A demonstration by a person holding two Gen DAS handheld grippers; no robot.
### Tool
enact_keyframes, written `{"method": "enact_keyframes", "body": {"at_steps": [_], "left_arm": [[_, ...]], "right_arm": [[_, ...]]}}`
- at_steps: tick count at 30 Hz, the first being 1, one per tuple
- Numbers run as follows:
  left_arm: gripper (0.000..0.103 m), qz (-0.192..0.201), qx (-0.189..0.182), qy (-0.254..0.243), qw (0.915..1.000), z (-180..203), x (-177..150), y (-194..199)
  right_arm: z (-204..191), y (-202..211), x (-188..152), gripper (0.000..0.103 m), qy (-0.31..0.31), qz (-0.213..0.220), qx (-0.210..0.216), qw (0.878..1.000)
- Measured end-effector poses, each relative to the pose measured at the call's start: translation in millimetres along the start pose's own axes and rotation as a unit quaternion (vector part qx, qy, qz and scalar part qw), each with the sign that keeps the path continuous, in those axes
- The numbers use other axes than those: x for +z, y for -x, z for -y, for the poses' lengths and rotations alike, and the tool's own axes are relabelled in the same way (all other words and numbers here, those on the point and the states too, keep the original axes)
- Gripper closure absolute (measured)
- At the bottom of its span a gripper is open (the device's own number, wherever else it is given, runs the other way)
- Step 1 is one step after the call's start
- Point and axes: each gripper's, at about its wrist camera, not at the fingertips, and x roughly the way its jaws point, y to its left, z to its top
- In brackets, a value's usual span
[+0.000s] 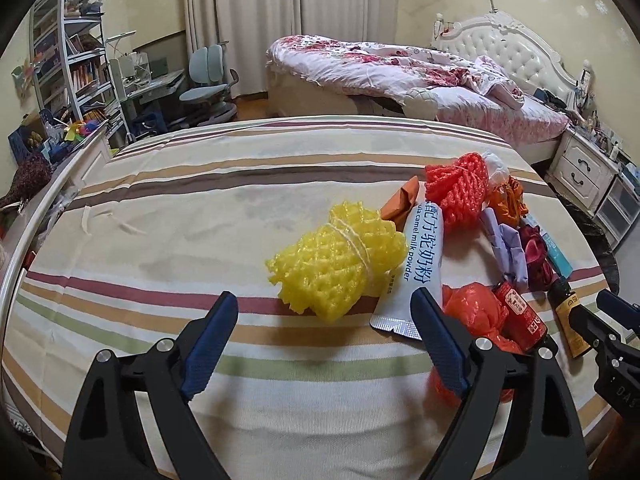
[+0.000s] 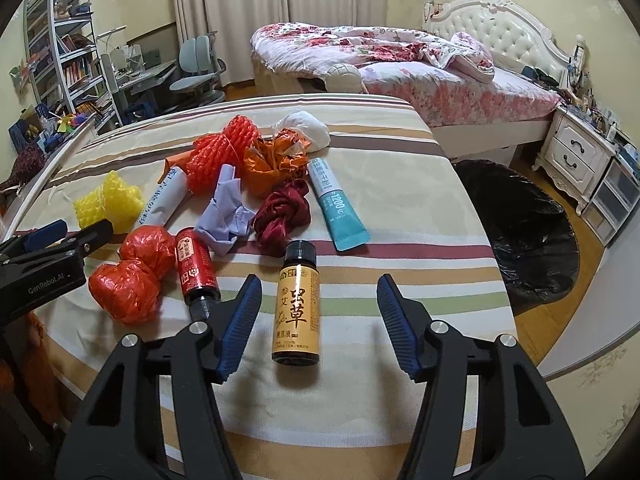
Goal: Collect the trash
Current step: 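Close the left tool on the yellow foam net while the right tool grips the amber bottle, then carry both items over the black bin and open both tools to drop them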
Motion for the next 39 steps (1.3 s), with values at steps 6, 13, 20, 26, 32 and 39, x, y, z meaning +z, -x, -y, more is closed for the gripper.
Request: {"method": "enact_keyframes", "body": {"at_steps": [6,13,20,26,32,39], "left_arm": [[0.018,0.014,-0.006,-0.018,0.9997,2,6,-4],[0.063,-0.021,-0.067,-0.024,0.9973,0,3,-16],[0.068,-0.009,-0.086,-0.002,0.9962,-8,-3,0],[0.069,0.021,-0.086,0.009,0.9961,-12,-2,29],[0.069,0.057,-0.097,0.008,0.9936,-1,12,57],[0.069,0.09,-0.136,-0.018,0.9865,49,33,65]], "right_arm": [[-3,-11,-2,0.064,0.004,-0.018,0.007,1.0],[-4,-12,-4,0.08,0.006,-0.022,0.022,0.999],[-2,-3,-4,0.08,0.003,-0.014,0.031,0.999],[-1,12,-1,0.08,0.003,0.002,0.034,0.999],[9,32,7,0.08,-0.006,0.025,0.032,0.999],[47,49,24,0.08,-0.033,0.065,-0.008,0.997]]}}
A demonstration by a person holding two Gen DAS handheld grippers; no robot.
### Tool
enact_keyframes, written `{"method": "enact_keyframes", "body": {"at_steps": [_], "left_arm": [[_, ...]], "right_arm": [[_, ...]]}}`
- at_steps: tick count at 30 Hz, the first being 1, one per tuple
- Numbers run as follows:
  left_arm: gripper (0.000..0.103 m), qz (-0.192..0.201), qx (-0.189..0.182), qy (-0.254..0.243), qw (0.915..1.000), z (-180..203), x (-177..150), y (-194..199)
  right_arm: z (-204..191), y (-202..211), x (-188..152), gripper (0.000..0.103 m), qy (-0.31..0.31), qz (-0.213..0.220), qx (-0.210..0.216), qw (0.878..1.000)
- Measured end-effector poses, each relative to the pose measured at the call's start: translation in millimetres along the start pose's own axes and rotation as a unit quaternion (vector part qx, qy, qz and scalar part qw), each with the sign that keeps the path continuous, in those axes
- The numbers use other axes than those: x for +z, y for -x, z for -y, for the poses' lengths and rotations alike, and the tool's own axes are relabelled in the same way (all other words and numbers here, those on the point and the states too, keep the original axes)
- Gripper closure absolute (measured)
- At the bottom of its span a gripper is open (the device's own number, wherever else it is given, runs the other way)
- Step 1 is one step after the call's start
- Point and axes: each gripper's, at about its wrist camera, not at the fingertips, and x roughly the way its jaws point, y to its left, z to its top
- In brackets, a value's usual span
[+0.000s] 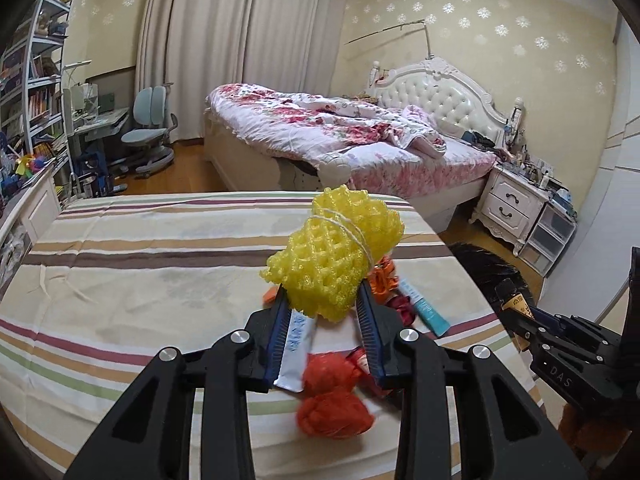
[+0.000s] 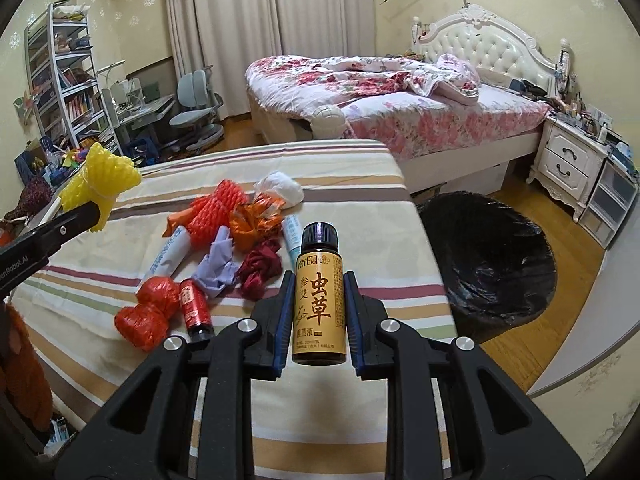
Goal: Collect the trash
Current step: 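Carry both items over the black bin and open both tools to drop them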
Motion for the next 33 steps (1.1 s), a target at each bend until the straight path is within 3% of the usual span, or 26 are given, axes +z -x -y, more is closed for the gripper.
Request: {"method": "enact_keyframes", "body": {"at_steps": [13,22,33], "left_arm": [[0.069,0.005,-0.089,-0.062,0.9941,123,32,-91],[0.069,-0.031,-0.094,-0.083,0.9917,171,31,-155],[0.068,-0.061,-0.09,-0.108,0.9882,205,25,-191]], "right_arm": [[99,-25,36,0.08,-0.043,0.034,-0.084,0.995],[147,-61,40,0.08,-0.067,0.02,-0.108,0.992],[182,-91,41,0.08,-0.088,0.001,-0.116,0.989]]}}
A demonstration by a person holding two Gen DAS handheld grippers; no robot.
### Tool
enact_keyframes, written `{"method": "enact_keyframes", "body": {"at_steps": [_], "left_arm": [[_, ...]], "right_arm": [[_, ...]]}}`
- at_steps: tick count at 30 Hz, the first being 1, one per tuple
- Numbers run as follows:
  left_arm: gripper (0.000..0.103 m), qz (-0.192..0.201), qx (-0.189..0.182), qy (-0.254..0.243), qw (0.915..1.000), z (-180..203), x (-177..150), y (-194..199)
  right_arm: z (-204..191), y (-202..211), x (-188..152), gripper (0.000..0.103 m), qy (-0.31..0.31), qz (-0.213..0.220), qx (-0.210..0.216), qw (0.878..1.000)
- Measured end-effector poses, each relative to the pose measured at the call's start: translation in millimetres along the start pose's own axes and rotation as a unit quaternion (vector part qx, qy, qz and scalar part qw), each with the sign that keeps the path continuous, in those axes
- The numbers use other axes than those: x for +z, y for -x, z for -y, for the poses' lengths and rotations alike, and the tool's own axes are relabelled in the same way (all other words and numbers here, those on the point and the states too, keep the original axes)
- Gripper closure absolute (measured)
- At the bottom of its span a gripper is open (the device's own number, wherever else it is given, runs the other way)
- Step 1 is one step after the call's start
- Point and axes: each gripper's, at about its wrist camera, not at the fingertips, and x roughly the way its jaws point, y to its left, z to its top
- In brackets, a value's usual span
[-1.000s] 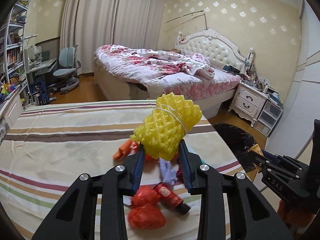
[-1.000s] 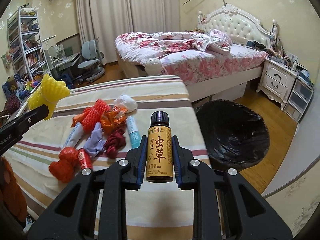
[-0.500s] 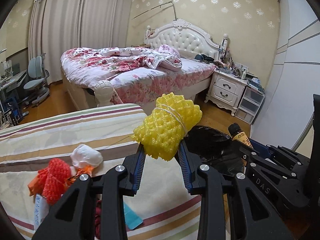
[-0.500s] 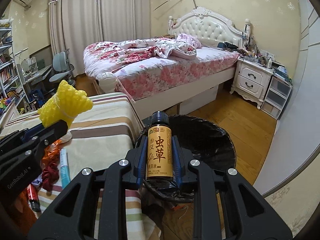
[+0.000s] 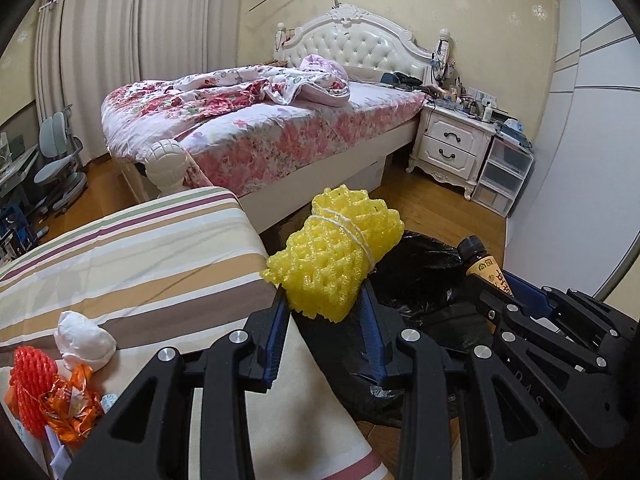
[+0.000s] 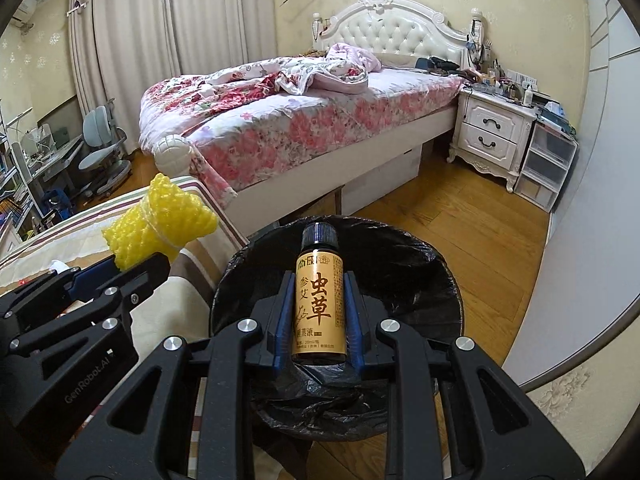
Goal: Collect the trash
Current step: 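Carry both items over the black bin and open both tools to drop them, then return both tools to the trash pile on the bed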
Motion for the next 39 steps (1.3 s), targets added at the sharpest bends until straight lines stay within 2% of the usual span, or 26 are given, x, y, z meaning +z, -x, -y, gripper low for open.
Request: {"method": "enact_keyframes", "body": {"at_steps": [2,5,8,11,12,19,24,30,39], "left_arm": [[0.067,-0.001,0.002,-0.002,1.0,3,1,-5],[0.061,-0.004,0.002,-0.005,1.0,7,0,-8],[0.041,-0.008,0.001,-0.004,1.0,8,-1,-12],[0.037,-0.011,0.001,-0.003,0.9999,9,-3,-14],[0.033,-0.011,0.002,-0.004,0.9999,9,-3,-14],[0.028,-0.006,0.017,0.001,0.9998,4,-5,0],[0.027,-0.016,0.025,0.017,0.9994,-12,-12,18],[0.027,-0.029,0.047,0.022,0.9982,-31,-31,52],[0.027,-0.03,0.078,0.036,0.9958,-70,-75,116]], "right_arm": [[4,-5,0,0.08,-0.003,-0.004,-0.002,1.0],[10,-10,2,0.079,-0.011,-0.006,-0.007,1.0],[16,-13,2,0.078,-0.017,-0.007,-0.014,1.0],[21,-13,2,0.074,-0.018,-0.007,-0.023,1.0],[22,-12,1,0.067,-0.02,-0.005,-0.028,0.999],[21,1,-5,0.046,-0.023,0.005,-0.063,0.998],[19,17,-12,0.04,-0.03,0.008,-0.06,0.998],[4,44,-30,0.039,-0.033,0.003,-0.039,0.999],[-49,95,-70,0.039,0.003,0.003,0.015,1.0]]}}
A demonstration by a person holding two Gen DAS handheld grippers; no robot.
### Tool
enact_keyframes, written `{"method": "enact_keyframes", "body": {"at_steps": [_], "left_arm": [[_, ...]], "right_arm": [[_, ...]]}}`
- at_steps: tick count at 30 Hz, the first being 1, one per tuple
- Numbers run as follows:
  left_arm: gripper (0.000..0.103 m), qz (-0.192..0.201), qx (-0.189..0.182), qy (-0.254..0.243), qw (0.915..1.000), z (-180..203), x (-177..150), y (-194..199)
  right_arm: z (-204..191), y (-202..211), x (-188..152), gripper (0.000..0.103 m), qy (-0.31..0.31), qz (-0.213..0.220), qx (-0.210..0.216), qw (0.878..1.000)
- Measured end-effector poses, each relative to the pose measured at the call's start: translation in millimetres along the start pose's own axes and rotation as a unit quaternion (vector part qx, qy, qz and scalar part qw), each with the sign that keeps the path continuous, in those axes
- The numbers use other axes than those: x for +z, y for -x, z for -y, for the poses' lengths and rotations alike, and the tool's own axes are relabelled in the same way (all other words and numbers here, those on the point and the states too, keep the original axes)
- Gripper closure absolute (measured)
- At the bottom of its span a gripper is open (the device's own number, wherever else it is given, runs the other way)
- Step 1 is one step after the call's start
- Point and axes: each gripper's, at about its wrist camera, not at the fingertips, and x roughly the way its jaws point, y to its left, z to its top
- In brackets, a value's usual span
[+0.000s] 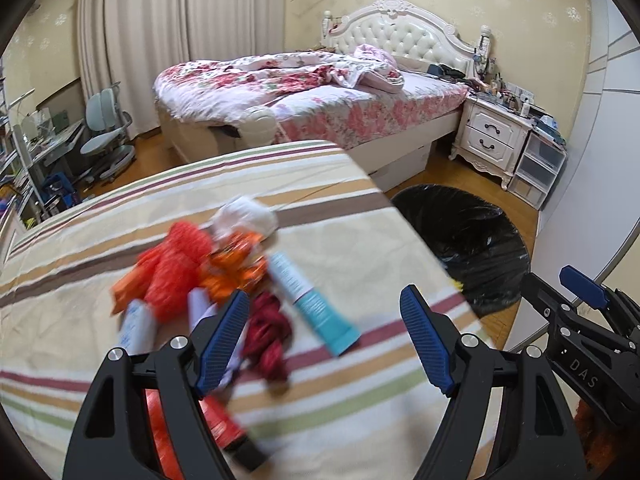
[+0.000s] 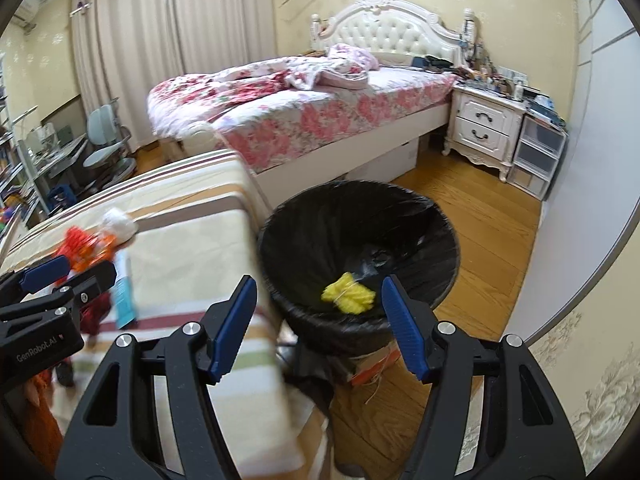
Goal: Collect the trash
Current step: 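Return both tools to the trash pile on the bed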
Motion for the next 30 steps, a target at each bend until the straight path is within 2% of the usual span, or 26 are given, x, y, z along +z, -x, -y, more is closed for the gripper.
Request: {"method": "enact_keyframes", "body": {"at_steps": [8,15,21,28,30], "left_arm": [[0.027,0.002,0.044,0.028,0.9986,-43,-34,36],[0.027,-0.001,0.085,0.05,0.9951,-75,-61,48],[0.027,-0.026,0.071,0.067,0.9948,-91,-77,38],[0.027,-0.033,0.048,0.056,0.9967,-89,-77,29],[0.042,-0.035,0.039,0.054,0.9972,-89,-78,28]], "right_arm": [[-58,27,-26,0.04,0.043,-0.005,0.067,0.997],[-98,35,-40,0.04,0.077,-0.008,0.101,0.992],[-119,30,-44,0.04,0.093,-0.015,0.112,0.989],[-130,23,-46,0.04,0.106,-0.026,0.114,0.987],[-132,21,-47,0.04,0.108,-0.029,0.114,0.987]]}}
